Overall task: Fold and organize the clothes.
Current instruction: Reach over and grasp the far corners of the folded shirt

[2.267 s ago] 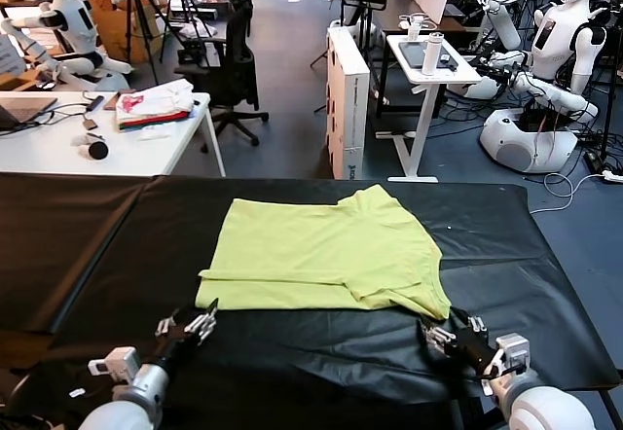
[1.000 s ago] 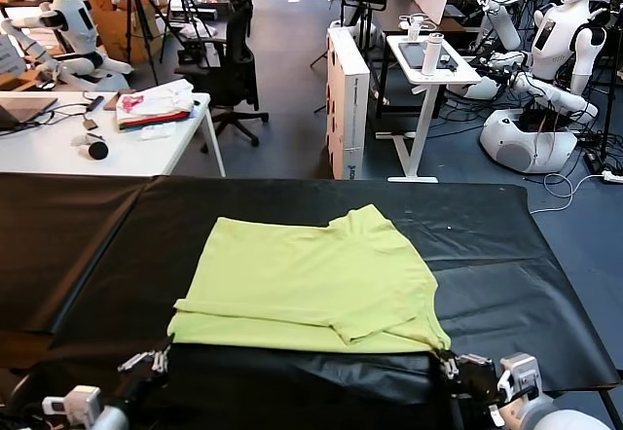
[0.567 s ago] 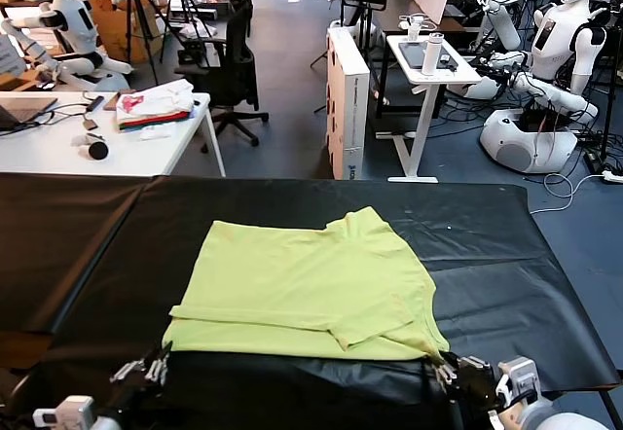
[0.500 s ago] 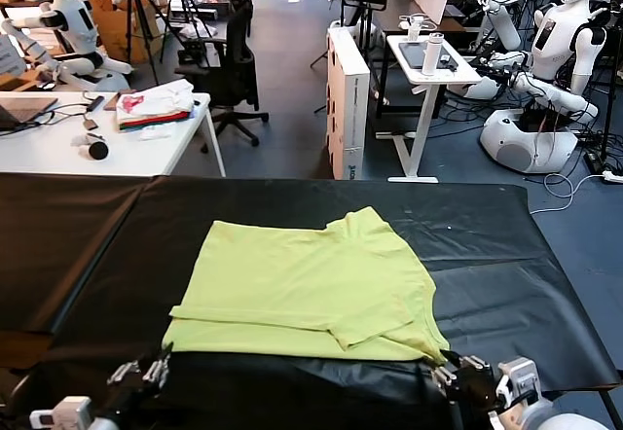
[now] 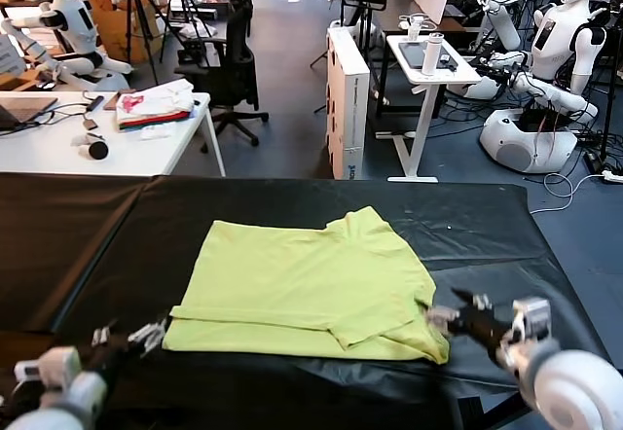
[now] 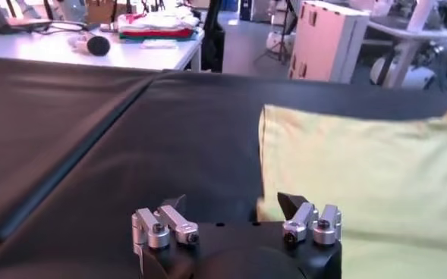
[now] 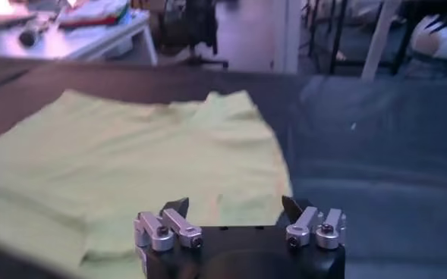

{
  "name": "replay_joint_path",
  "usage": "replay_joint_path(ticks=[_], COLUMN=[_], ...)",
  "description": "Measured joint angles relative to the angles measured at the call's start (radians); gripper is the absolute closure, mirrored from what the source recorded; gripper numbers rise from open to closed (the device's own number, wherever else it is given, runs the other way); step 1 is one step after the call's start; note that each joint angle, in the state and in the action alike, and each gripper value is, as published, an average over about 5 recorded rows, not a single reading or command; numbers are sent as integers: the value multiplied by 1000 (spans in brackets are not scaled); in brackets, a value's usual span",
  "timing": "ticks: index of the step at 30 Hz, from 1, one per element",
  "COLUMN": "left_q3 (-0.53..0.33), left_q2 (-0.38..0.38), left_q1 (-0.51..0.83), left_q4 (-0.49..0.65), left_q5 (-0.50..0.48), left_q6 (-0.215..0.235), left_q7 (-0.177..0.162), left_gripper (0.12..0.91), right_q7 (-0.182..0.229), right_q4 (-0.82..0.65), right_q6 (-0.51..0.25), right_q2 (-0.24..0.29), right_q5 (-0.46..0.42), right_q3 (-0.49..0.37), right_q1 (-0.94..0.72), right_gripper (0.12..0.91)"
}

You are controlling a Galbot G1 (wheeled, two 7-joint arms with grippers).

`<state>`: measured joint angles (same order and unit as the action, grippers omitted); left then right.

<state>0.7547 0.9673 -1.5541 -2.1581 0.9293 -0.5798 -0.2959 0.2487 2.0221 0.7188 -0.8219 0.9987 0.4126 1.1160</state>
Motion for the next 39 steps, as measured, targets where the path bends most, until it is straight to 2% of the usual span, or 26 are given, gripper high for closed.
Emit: replay_joint_path(ticks=[2, 9, 15, 18, 24, 31, 39], left_q3=[-19, -116, -233, -295, -384, -440, -476], left_q2=[-12, -53, -51, -38, -7, 34, 62], left_q1=[80, 343, 527, 614, 749, 839, 866], left_q4=[31, 209, 393, 486, 646, 772, 827], left_q5=[41, 75, 65, 19, -68, -91, -108], left_q6=[-21, -37, -83, -77, -26, -19, -26], left_q7=[10, 104, 138, 166, 231, 252, 258], left_gripper=[123, 123, 123, 123, 123, 123, 123], right_q7=[-3, -38, -54, -52, -58, -74, -77], right_q4=[-59, -255, -389, -430, -475, -509, -545], right_q6=[7, 18, 18, 18, 18, 18, 18], right_q2=[-17, -69, -108, -120, -130, -148, -176], right_q5=[-7, -48, -85, -91, -99, -112, -128], right_q3=[-53, -205, -304, -334, -373, -397, -418], right_q1=[-82, -308, -449, -489, -521, -546, -560], right_gripper=[118, 118, 118, 118, 118, 118, 118])
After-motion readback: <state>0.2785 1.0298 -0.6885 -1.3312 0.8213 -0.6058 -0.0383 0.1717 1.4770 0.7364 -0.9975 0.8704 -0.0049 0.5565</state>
